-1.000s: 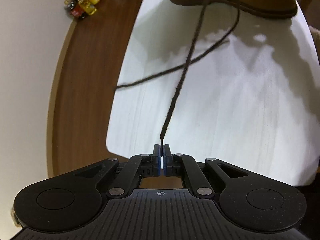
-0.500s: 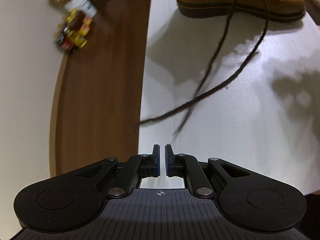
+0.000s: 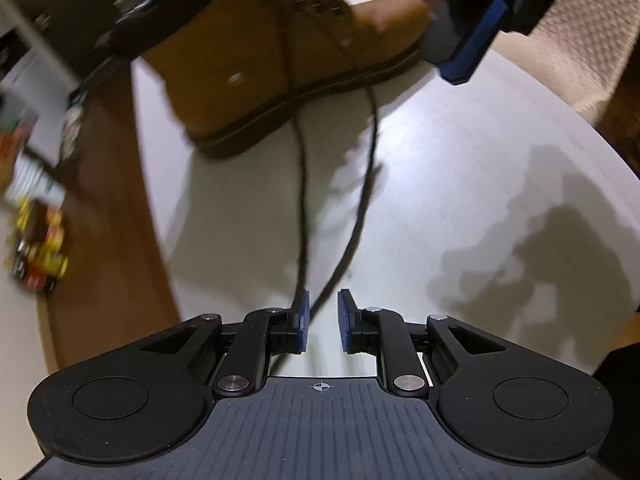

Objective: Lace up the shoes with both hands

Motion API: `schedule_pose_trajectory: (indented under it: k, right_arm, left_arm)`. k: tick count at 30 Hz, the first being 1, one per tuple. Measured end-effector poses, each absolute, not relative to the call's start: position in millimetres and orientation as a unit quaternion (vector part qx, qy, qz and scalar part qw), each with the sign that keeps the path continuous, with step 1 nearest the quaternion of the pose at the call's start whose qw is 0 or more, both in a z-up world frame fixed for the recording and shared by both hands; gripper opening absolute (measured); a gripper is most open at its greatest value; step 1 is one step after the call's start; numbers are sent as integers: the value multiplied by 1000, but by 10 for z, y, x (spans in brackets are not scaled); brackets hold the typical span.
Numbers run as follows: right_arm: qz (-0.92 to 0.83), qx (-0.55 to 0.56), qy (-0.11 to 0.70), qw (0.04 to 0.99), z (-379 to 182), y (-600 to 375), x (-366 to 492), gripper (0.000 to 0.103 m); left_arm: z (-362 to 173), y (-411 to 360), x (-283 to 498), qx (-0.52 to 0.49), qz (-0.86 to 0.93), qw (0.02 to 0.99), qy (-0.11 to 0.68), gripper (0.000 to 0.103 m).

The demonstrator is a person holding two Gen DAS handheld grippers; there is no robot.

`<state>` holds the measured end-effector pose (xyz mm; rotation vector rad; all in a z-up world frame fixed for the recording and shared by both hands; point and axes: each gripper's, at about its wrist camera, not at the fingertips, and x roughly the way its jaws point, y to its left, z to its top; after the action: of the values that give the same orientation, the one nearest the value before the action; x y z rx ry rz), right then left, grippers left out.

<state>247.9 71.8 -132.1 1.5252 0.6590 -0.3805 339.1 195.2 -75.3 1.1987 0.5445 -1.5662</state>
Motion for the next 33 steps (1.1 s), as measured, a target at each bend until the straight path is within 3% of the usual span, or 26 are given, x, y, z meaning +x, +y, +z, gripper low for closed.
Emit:
schedule_pose_trajectory:
  k: [3,4,7,15,19,29,33]
  right_arm:
    - [-183,675,282,656,-1287,680,2378,13]
    - [-189,677,279,655,-1283,671,2338,13]
    - [-204,680,274,648,-1302,659,2229,13]
    - [-270,677,257,635,-1332,625,1856,13]
    - [-310,671,246,627,-1347,567,1608,13]
    - [-285,695,243,614,-1548,674,1575,13]
    - [-255,691,262,623,-1644,770,1754,14]
  left_arm:
    - [-835,1864,3455,502,-655,509,245,16]
    - [-846,1854,3491,495,-658,505,259,8]
    - [-854,1831,3542,472,-667,491,301,3]
    - [-590,1748,3130,364,-706,476,378,2]
    - [-380,1492,3039,233,-709,512,426,2]
    - [-512,1752,3695,113,-588,562,571,2]
    - [-377,1676,3834,31,-582,562,586,2]
